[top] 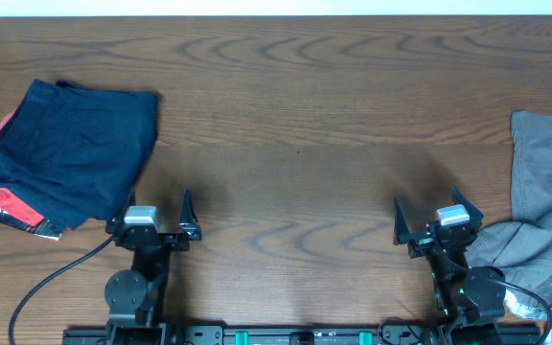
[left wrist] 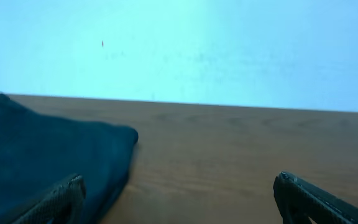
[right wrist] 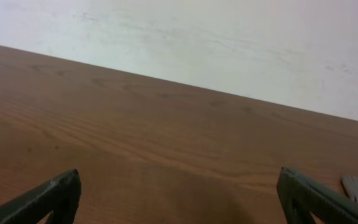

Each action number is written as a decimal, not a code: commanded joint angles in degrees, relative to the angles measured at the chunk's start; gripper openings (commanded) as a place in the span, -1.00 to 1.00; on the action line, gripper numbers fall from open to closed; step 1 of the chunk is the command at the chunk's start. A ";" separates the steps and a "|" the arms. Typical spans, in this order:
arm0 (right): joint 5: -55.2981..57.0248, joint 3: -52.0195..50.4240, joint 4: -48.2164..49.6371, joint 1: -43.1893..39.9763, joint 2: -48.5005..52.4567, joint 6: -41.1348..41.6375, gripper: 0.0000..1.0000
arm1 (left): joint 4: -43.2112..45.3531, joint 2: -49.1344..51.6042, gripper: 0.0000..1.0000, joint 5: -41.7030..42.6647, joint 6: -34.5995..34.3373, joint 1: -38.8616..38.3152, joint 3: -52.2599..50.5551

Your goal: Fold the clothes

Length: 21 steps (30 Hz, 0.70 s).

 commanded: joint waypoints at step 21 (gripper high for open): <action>0.42 -0.09 -0.22 -0.37 -0.37 -0.66 0.99 | -6.40 -0.39 0.96 1.18 0.74 0.24 -0.59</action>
